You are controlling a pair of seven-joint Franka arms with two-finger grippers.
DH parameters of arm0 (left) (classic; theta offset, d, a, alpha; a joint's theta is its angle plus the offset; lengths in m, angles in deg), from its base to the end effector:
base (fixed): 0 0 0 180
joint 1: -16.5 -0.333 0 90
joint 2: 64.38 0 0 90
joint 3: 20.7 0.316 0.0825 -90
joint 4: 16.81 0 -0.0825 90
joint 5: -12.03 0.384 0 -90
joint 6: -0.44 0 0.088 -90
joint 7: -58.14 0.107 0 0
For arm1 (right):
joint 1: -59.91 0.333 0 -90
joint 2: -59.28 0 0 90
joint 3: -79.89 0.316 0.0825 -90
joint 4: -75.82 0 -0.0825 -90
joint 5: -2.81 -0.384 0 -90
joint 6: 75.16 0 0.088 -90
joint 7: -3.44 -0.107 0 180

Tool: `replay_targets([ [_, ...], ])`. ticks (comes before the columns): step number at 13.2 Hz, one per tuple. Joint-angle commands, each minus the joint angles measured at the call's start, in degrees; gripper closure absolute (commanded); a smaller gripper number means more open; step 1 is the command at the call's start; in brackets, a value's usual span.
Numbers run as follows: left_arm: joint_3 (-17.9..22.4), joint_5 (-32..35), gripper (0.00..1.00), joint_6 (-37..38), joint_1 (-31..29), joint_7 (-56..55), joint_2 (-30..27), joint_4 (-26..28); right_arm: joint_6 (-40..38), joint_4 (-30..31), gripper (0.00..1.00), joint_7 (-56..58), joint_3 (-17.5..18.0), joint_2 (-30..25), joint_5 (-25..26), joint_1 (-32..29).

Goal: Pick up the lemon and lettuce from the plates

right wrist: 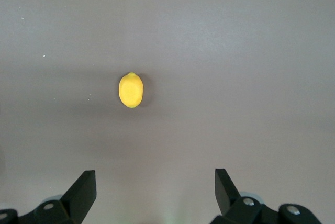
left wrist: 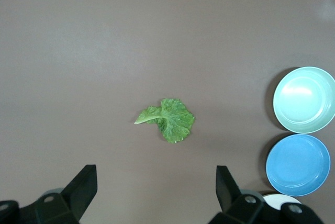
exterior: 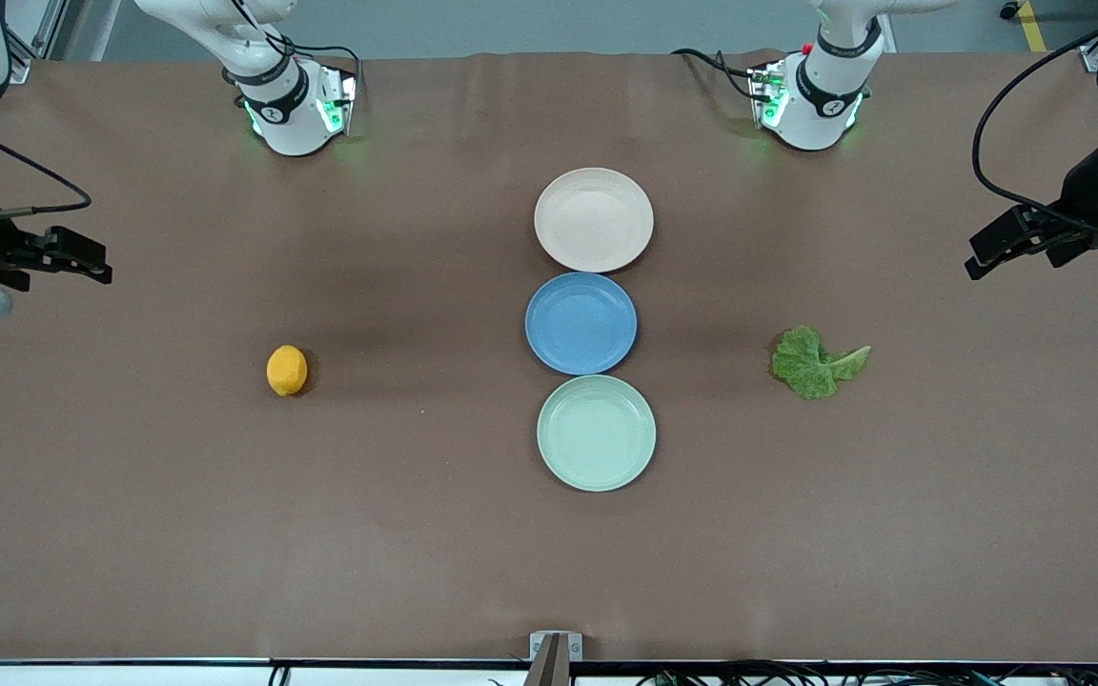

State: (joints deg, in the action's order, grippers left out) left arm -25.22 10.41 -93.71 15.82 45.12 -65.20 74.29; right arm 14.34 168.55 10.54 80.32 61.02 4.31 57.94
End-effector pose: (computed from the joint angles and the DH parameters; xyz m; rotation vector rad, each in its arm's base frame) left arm 0.5559 -0.0405 0.6300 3.0933 0.2500 0.0975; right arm 0.5594 -0.0179 0.5845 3.1155 0.1527 -0.1380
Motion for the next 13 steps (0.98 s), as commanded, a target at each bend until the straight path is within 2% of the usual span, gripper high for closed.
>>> replay_targets([
  [1, -0.14, -0.22, 0.00, 0.63, -0.11, -0.43, 0.20, -0.84, 2.26, 6.16, 0.00, 0.55, -1.83, -5.43, 0.61, 1.80],
  [13, -0.23, -0.22, 0.00, 0.37, -0.19, -0.43, 0.20, -0.84, 1.73, 6.07, 0.00, 0.47, -1.92, -7.46, 0.17, 2.33],
])
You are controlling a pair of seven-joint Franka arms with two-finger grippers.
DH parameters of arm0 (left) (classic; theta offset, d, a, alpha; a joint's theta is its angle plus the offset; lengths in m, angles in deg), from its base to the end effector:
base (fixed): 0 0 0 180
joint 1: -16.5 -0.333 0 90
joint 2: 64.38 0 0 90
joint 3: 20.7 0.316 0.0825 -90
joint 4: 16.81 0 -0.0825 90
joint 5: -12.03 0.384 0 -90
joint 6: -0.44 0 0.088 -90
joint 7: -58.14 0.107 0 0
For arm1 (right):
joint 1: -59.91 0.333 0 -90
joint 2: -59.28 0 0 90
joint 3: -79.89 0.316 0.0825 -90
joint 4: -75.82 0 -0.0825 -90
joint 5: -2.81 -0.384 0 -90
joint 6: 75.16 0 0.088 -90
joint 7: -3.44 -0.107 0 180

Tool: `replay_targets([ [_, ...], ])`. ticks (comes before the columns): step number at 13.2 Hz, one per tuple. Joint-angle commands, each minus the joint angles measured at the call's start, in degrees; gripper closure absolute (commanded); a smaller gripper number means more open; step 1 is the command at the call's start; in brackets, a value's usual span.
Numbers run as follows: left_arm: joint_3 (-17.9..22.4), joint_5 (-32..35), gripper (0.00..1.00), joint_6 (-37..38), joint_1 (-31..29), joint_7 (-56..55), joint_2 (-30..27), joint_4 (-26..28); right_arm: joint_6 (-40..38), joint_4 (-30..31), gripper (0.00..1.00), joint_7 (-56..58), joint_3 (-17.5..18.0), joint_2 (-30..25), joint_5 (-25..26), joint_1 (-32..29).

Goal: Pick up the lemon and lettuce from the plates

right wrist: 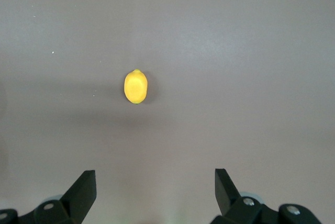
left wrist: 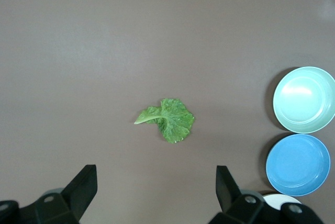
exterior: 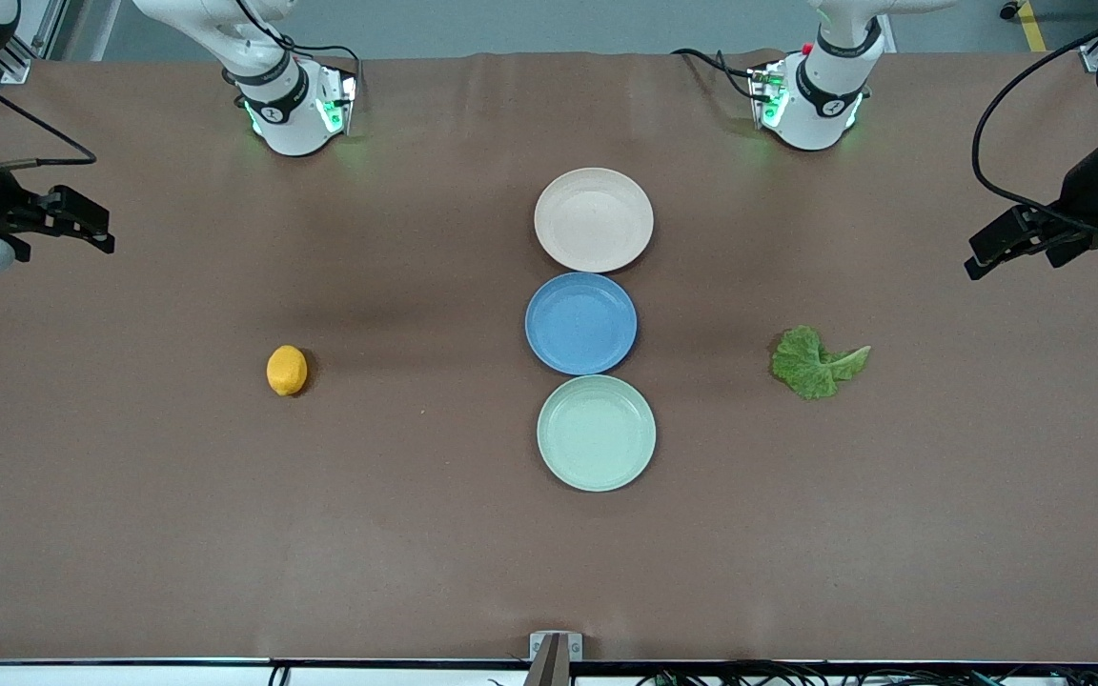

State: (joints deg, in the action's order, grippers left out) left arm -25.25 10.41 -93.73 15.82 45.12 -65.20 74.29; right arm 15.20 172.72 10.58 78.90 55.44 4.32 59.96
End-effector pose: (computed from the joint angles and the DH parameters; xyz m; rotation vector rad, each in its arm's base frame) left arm 0.5560 -0.0408 0.6300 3.0932 0.2492 0.0980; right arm 0.5318 -0.0118 0.6047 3.1142 0.1700 -0.0761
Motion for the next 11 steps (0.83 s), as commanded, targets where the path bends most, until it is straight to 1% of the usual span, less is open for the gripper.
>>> replay_targets([
  [1, -0.20, -0.22, 0.00, 0.39, -0.11, -0.43, 0.20, -0.92, 0.79, 1.89, 0.00, 0.33, -0.42, -1.88, 0.08, 0.30],
  [6, -0.20, -0.22, 0.00, 0.39, -0.11, -0.43, 0.20, -0.84, 1.05, 1.98, 0.00, 0.33, -0.42, -1.88, -0.80, 0.39],
  [9, -0.20, 0.04, 0.00, 0.47, -0.02, 0.62, 0.20, -0.84, 1.14, 1.98, 0.00, 0.25, -0.42, -1.88, -2.30, 0.39],
  [11, -0.37, 1.61, 0.00, 0.47, 0.24, 2.45, 0.20, -0.84, 1.05, 1.98, 0.00, 0.24, -0.50, -1.97, -2.73, 0.30],
])
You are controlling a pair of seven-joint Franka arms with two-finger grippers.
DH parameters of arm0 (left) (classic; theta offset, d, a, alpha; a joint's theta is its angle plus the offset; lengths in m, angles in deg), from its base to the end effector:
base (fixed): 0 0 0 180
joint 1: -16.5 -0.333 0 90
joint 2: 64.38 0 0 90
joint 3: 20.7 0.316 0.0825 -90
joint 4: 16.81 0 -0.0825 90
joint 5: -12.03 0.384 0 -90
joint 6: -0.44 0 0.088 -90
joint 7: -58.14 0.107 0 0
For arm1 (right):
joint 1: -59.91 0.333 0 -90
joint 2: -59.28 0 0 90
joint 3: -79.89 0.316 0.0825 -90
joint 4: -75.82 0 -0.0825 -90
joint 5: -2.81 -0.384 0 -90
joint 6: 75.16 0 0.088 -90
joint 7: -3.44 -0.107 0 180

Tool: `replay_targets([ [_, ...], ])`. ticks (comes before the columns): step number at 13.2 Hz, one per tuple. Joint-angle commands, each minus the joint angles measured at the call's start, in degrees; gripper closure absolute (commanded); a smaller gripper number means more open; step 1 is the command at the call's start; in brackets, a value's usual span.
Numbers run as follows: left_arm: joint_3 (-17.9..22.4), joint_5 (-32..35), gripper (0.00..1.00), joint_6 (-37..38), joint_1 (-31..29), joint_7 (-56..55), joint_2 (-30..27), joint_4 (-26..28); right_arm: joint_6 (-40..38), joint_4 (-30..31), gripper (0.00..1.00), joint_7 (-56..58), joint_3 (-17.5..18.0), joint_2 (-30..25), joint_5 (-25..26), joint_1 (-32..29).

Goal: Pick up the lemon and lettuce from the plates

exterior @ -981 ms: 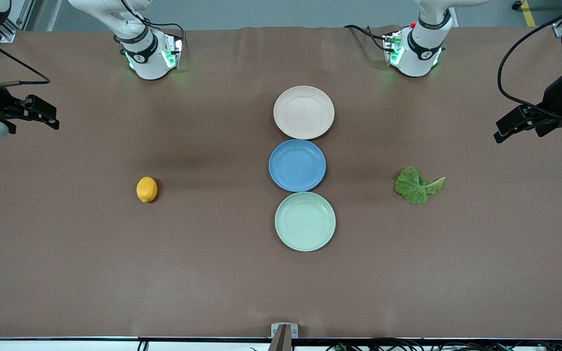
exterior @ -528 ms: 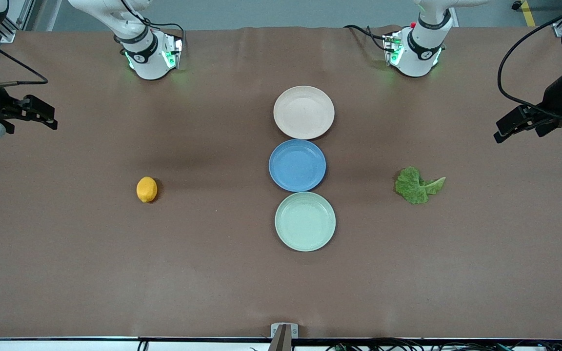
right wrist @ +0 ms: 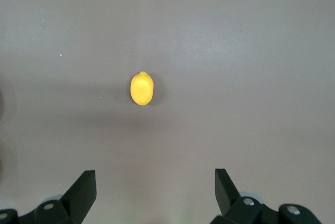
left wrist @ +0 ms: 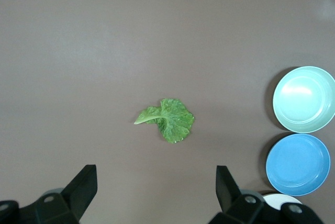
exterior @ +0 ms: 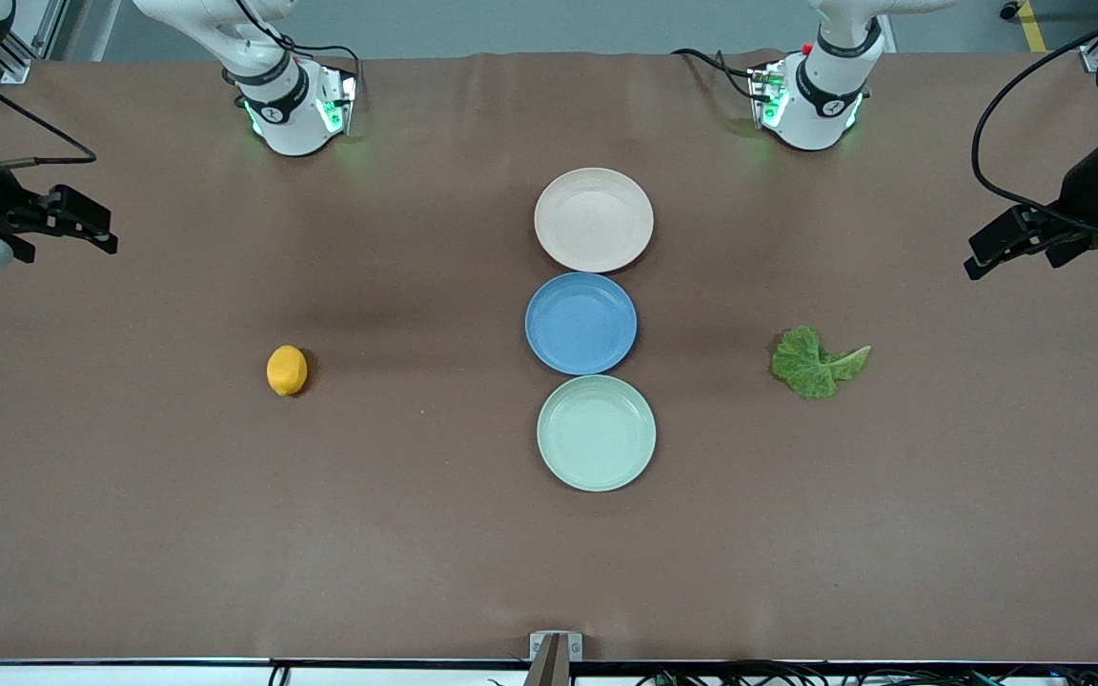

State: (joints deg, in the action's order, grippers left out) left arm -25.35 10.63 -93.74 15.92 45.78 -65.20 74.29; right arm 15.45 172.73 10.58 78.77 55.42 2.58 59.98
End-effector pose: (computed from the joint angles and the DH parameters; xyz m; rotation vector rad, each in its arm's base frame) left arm 0.5559 -0.0423 0.6300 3.0990 0.2260 0.0995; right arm 0.5322 -0.0097 0.6051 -3.1281 -0.1663 0.0660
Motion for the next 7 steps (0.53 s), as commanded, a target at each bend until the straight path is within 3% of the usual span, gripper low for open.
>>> replay_targets([
  [1, -0.28, 1.84, 0.00, 0.49, 0.15, 3.81, 0.11, -0.84, 0.54, 1.97, 0.00, -0.28, -0.38, -1.85, -1.00, 0.28],
  [7, -0.28, 1.84, 0.00, 0.49, 0.15, 5.07, 0.11, -0.84, 0.18, 1.97, 0.00, -4.94, -0.37, -1.85, -2.85, 0.28],
])
